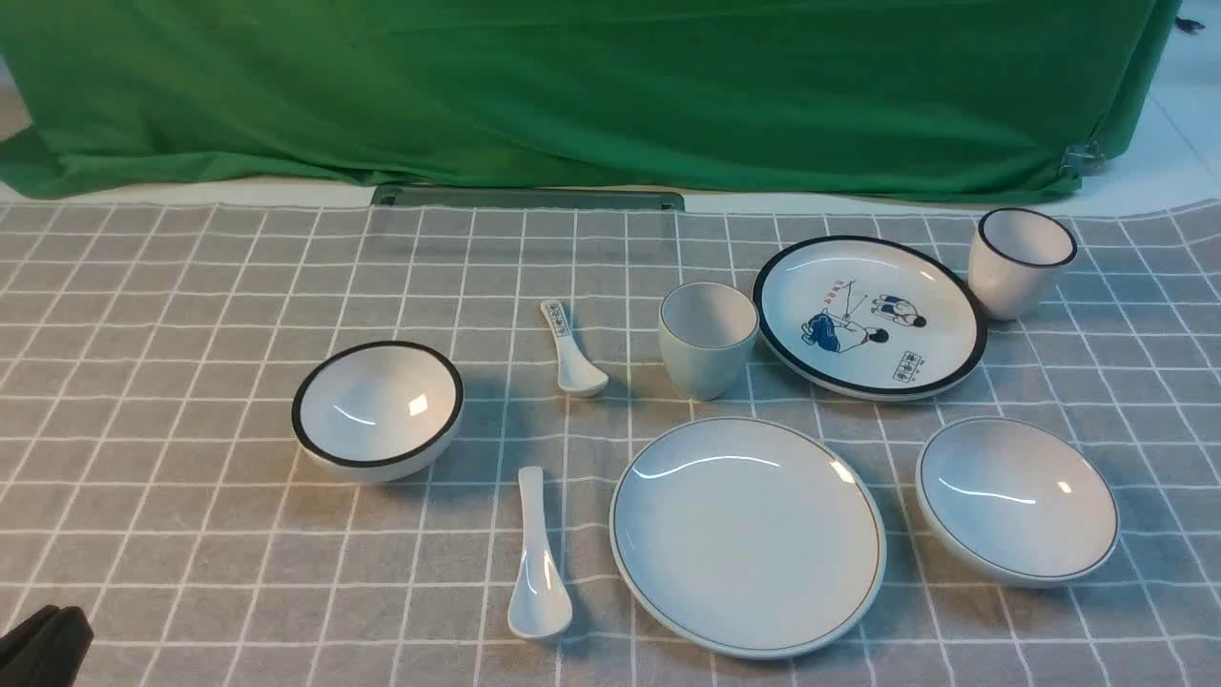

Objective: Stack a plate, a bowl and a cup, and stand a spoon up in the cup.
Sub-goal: Use the right arm to grab a blue rice bowl

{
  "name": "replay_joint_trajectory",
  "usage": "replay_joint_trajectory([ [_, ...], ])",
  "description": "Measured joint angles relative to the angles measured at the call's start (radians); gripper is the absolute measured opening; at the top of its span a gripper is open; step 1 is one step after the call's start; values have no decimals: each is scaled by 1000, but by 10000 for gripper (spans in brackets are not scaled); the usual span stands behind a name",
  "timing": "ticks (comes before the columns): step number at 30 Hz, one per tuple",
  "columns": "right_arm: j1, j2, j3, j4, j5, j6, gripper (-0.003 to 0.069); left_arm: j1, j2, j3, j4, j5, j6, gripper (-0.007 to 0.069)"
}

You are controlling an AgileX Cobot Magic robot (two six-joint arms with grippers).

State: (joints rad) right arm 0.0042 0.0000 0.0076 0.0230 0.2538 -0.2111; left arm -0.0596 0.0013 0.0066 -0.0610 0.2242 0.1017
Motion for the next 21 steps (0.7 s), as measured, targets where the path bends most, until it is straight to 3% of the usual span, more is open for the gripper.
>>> replay_joint_trajectory([
  [16, 0, 0, 0, 0, 0, 0, 242, 0, 0, 0, 1, 0, 0, 17],
  [21, 0, 0, 0, 0, 0, 0, 242, 0, 0, 0, 83, -25, 1, 17],
])
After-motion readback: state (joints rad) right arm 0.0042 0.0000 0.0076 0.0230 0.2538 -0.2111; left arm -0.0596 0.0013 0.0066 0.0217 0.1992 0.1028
